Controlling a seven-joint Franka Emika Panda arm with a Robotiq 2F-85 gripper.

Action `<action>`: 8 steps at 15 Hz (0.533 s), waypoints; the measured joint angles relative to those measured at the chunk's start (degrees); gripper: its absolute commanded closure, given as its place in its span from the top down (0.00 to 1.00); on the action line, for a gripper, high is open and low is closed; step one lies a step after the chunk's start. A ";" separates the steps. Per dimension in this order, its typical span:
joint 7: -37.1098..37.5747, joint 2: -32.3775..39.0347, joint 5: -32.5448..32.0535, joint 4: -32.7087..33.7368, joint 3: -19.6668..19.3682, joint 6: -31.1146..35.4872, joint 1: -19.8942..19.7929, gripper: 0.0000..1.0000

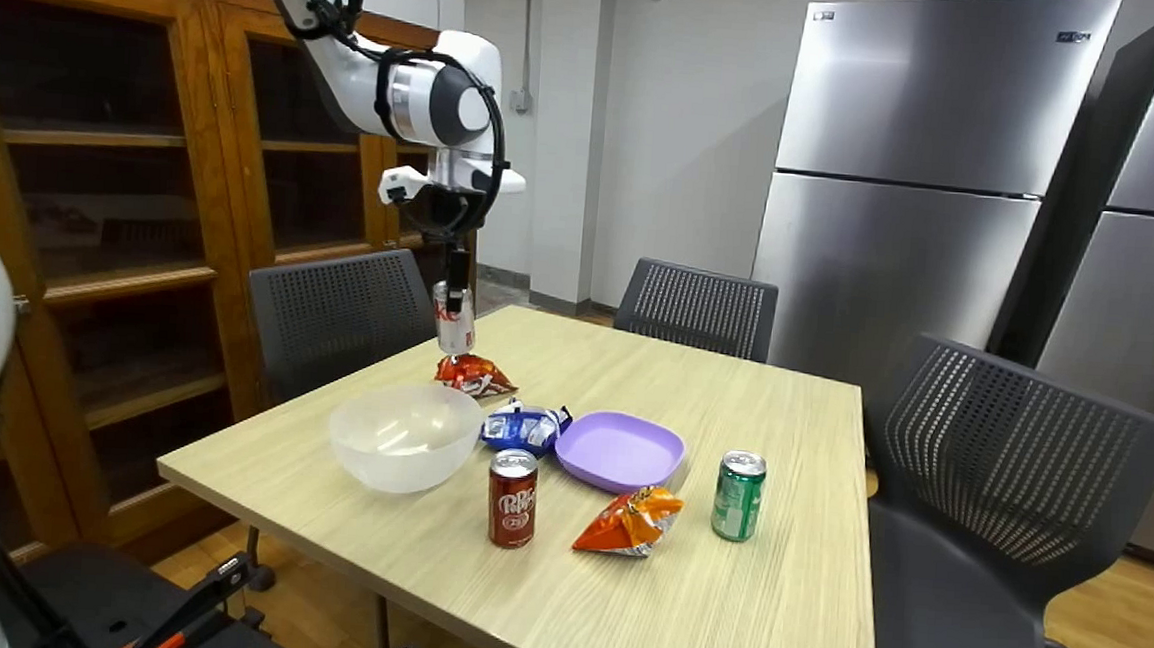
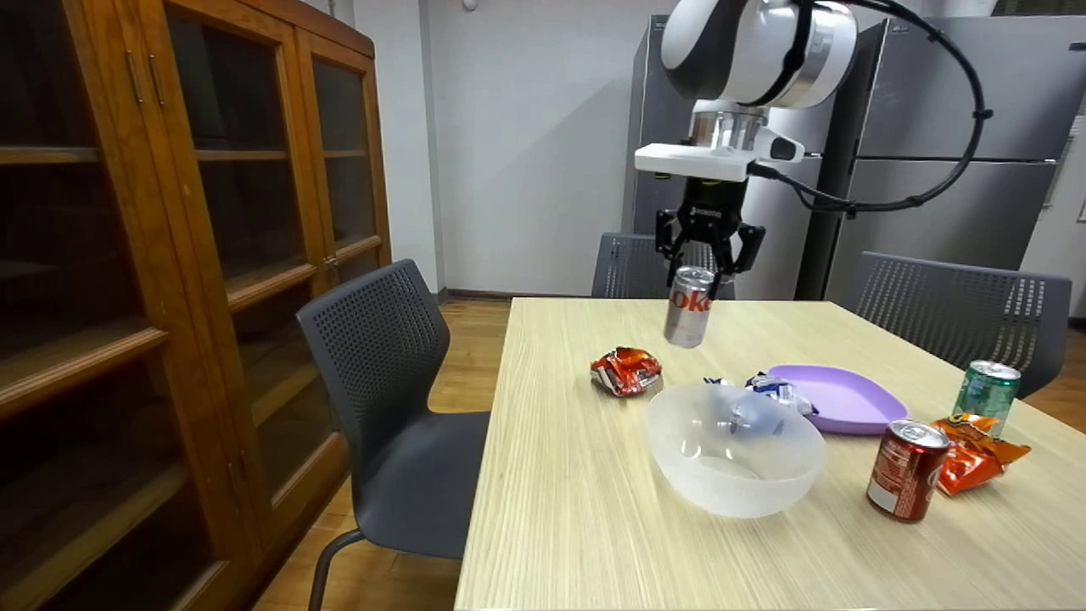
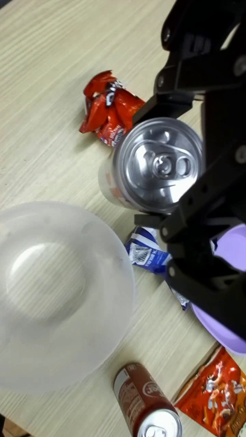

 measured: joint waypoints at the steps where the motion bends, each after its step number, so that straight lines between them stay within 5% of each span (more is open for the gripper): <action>1: -0.06 -0.02 0.52 -0.17 -0.52 0.23 -0.93 0.40; 8: -0.32 0.28 4.42 -0.65 -3.88 0.60 -7.16 0.40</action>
